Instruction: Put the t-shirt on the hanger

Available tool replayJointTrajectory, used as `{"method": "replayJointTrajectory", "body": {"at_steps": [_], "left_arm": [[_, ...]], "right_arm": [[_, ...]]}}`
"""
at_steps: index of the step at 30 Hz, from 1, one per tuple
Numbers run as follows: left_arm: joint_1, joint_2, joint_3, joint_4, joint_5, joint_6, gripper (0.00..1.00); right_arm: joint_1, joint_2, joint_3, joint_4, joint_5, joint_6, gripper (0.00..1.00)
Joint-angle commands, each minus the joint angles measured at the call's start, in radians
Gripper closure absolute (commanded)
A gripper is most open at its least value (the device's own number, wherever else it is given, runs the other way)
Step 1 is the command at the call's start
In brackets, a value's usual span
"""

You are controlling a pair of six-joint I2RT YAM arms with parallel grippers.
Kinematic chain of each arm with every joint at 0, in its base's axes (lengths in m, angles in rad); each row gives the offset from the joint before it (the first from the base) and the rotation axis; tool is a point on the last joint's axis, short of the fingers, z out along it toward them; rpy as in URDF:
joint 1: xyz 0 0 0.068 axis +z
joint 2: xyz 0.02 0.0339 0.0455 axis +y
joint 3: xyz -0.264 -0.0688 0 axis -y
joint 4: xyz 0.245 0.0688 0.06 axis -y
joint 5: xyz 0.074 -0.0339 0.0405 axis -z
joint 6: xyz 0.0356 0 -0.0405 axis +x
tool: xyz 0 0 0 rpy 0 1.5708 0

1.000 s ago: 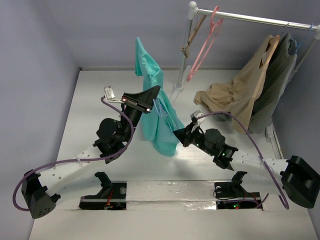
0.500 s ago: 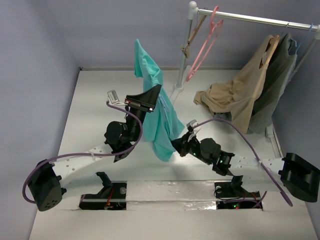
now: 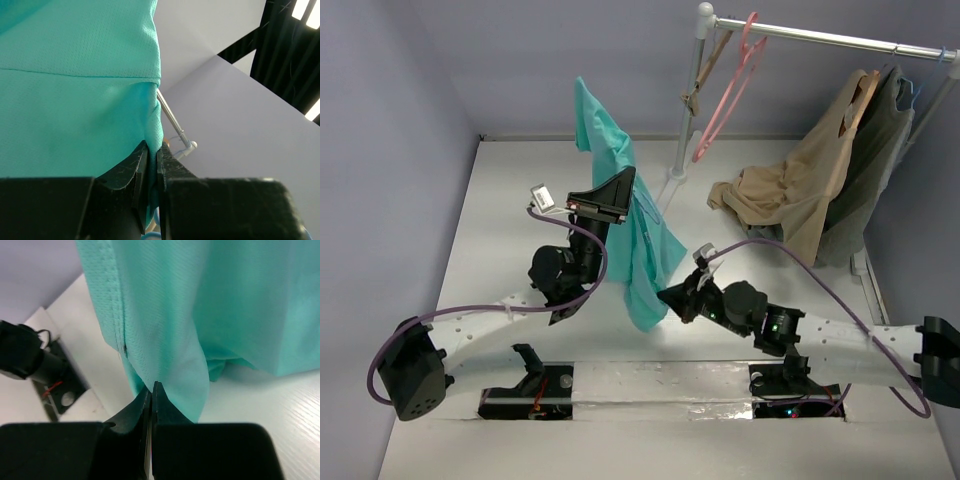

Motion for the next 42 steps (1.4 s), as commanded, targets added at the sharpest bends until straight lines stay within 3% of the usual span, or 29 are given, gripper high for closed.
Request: {"method": "replayJointTrajectory", "body": {"at_steps": [1,4,5,7,8,9,20,28,35,42], "left_arm": [[0.005,-0.029,-0.04,0.163,0.001,0.054,1.0],[0.005,-0.026,-0.098,0.147,0.016,-0.025,1.0],[0.005,-0.028,-0.107,0.137,0.021,-0.048,1.0],[0.005,-0.039,-0.129,0.1,0.04,-0.099,1.0],[0.005,-0.04,-0.133,0.092,0.063,-0.142,1.0],[0.005,-0.046,-0.135,0.068,0.073,-0.164,1.0],[0.005,-0.106,-0.157,0.006,0.125,-0.268,1.0],[0.005,-0.091,-0.164,0.017,0.126,-0.302,1.0],[0.005,-0.101,-0.149,-0.006,0.105,-0.277,1.0],[0.014,-0.091,-0.114,-0.014,0.103,-0.277,1.0]], "right_arm": [[0.03,-0.05,0.111,-0.221,-0.015,0.004,1.0],[0.03,-0.066,0.16,-0.268,-0.006,-0.009,1.0],[0.03,-0.061,0.171,-0.278,-0.003,-0.014,0.95],[0.03,-0.028,0.222,-0.364,0.02,-0.025,0.73],[0.03,-0.02,0.236,-0.387,0.028,-0.029,0.53],[0.03,-0.012,0.246,-0.398,0.036,-0.032,0.49],[0.03,-0.009,0.24,-0.436,0.125,-0.106,0.45],[0.03,0.051,0.277,-0.384,0.014,-0.16,0.44],[0.03,0.029,0.289,-0.472,-0.033,-0.157,0.3],[0.03,0.049,0.27,-0.512,-0.027,-0.135,0.31]]}}
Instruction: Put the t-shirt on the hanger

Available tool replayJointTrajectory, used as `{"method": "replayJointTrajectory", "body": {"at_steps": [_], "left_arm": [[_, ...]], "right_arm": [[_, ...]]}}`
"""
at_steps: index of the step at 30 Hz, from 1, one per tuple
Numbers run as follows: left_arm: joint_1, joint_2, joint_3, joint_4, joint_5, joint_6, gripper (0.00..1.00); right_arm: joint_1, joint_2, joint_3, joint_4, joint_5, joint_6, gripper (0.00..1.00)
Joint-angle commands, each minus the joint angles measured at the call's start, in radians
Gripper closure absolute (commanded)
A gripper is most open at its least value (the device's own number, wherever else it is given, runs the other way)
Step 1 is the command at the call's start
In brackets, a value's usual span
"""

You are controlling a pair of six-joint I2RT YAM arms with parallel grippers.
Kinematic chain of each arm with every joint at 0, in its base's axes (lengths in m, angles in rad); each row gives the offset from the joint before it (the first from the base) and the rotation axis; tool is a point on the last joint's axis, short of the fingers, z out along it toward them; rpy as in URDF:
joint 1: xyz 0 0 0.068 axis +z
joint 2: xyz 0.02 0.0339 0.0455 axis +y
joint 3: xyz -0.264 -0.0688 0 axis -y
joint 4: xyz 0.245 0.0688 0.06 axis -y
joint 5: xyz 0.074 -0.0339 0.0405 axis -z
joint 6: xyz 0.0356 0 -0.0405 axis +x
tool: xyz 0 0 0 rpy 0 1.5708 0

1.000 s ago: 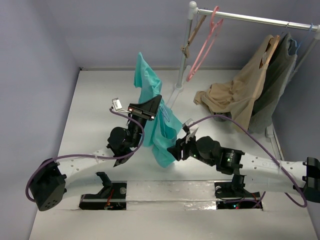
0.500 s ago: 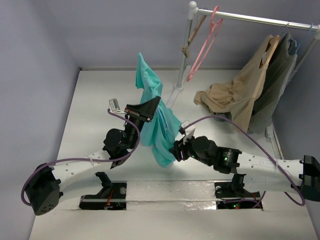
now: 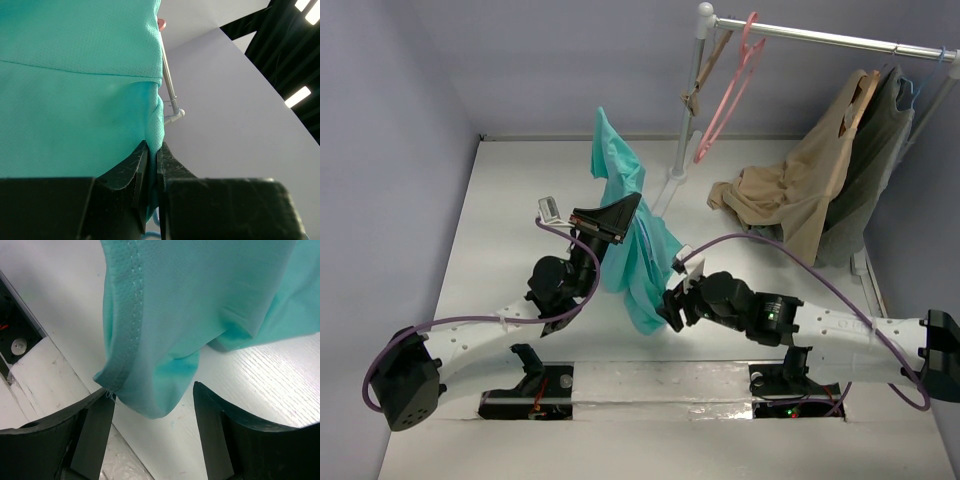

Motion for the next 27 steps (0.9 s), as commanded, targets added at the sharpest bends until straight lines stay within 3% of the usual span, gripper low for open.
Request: {"method": "replayJointTrajectory", "body": {"at_steps": [1,11,22,27], "left_arm": [[0.006,-0.002,0.054,0.058,0.006,0.003,1.0],[0.006,0.002,0.062,0.063,0.036,-0.038,1.0],[0.006,0.005,0.036,0.103,0.07,-0.093,1.0],[0.006,0.005,0.025,0.104,0.081,-0.113,1.0]], "right_arm": [[0.008,0.012,0.011,0.03,-0.015,0.005,0.31],[0.008,0.033,-0.013,0.296,0.064,-0.046,0.61],[0.008,0.101,0.033,0.463,0.177,-0.132,0.67],[0.008,0.115,0.084,0.459,0.196,-0.181,0.68]]}}
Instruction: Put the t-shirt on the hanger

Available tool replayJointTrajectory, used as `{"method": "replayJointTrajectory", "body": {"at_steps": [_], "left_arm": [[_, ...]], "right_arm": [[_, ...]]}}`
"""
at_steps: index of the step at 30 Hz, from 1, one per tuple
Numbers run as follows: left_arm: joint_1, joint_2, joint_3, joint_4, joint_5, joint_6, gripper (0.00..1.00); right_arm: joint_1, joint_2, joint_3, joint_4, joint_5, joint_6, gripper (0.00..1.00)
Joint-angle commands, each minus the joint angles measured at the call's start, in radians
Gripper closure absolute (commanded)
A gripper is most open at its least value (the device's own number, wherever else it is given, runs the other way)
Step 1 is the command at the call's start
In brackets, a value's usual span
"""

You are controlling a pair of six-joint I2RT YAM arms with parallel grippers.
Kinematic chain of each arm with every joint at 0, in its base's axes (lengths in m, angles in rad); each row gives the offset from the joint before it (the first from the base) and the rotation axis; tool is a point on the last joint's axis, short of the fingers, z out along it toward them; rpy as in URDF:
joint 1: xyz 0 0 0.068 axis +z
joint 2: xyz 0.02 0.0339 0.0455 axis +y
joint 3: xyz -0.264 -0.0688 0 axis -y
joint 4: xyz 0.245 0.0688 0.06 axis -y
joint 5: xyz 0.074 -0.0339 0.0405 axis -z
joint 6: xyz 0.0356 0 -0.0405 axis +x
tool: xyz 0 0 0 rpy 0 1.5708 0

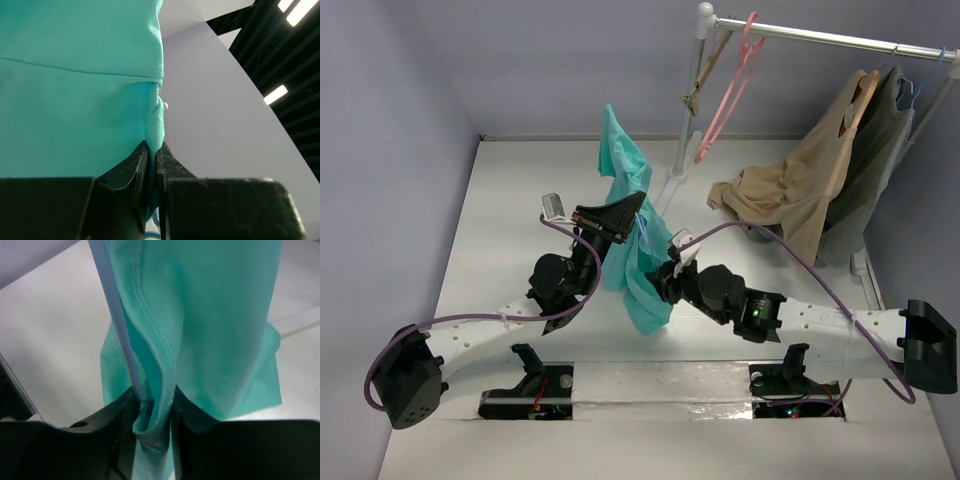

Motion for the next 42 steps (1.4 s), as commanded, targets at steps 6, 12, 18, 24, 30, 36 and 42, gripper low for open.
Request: {"method": "replayJointTrajectory", "body": {"at_steps": [6,12,18,24,30,36,42], "left_arm": [[0.012,-0.053,0.023,0.032,-0.018,0.032,1.0],[0.021,-0.061,0.057,0.009,-0.026,0.074,1.0],[0.031,-0.058,0.092,-0.012,-0.027,0.095,1.0],[0.031,-0.029,0.1,-0.011,-0.009,0.074,1.0],[0.031,-0.027,0.094,-0.031,-0.012,0.067,1.0],[0.031,-0.026,0.069,-0.02,-0.004,0.04,1.0],[0.031,-0.009,0.064,-0.002,0.013,0.02,1.0]], "right_arm": [[0.008,-0.014,0.095,-0.059,-0.057,0.03,0.21],[0.008,-0.097,-0.086,-0.056,-0.05,0.15,0.07],[0.027,-0.17,-0.152,-0.075,-0.028,0.178,0.12],[0.027,-0.101,-0.135,-0.018,0.0,0.162,0.48],[0.027,-0.051,-0.083,0.046,0.022,0.127,0.57],[0.027,-0.03,-0.041,0.073,0.061,0.095,0.69],[0.027,0.005,-0.024,0.105,0.098,0.084,0.77]]}}
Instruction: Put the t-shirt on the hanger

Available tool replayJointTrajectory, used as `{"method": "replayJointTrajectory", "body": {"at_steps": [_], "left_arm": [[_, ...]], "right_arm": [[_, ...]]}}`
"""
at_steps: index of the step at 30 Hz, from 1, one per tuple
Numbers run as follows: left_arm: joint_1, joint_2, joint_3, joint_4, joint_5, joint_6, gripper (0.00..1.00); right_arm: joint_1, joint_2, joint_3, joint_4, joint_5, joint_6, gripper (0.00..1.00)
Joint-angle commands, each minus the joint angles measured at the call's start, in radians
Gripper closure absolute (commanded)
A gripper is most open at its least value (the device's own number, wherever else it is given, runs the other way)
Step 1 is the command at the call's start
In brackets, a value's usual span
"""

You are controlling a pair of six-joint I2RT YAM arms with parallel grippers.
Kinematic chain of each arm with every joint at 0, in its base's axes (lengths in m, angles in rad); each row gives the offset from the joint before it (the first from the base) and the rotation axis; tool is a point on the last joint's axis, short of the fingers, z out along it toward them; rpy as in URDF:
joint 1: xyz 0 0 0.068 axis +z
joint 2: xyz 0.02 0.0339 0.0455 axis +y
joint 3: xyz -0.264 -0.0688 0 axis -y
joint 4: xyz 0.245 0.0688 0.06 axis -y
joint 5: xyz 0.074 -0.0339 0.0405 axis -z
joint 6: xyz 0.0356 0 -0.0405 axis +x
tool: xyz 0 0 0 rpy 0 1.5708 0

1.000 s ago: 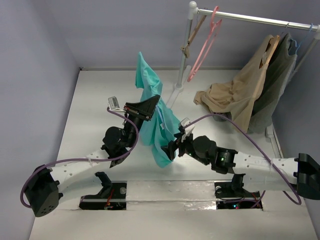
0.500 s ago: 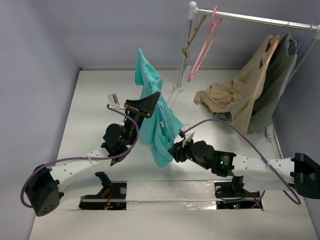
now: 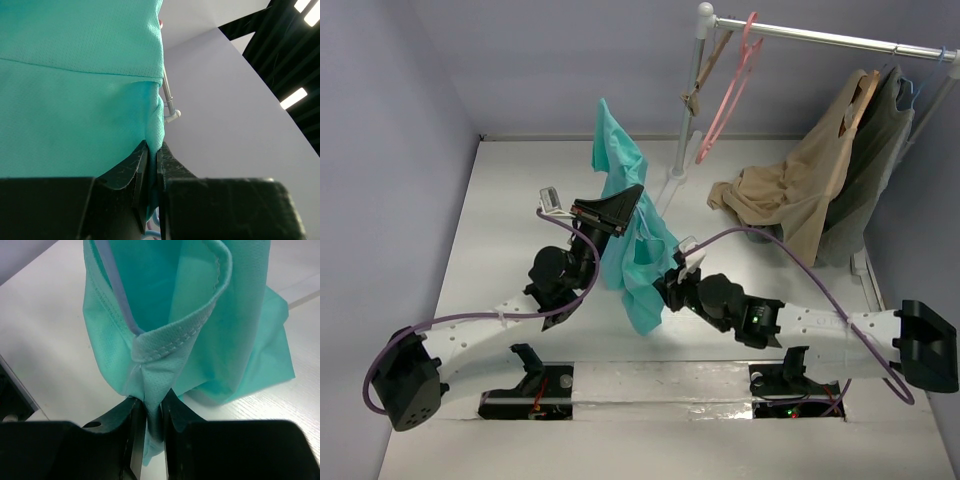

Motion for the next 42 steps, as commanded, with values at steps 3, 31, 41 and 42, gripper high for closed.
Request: {"method": "replayJointTrajectory", "body": {"at_steps": [3,31,41,42], "left_arm": [[0.004,0.002,0.004,0.094,0.04,-0.042,1.0],[0.004,-0.01,-0.031,0.059,0.003,-0.067,1.0],[0.027,-0.122,0.03,-0.206,-0.07,0.133,0.38],[0.041,-0.131,0.061,-0.249,-0.073,0.153,0.33]], "right_arm": [[0.007,0.043,0.059,0.112,0.058,-0.043,0.75],[0.007,0.061,0.104,0.389,0.106,-0.238,0.85],[0.007,-0.12,0.136,-0.025,0.026,-0.08,1.0],[0.007,-0.161,0.151,-0.092,-0.011,-0.044,1.0]]}}
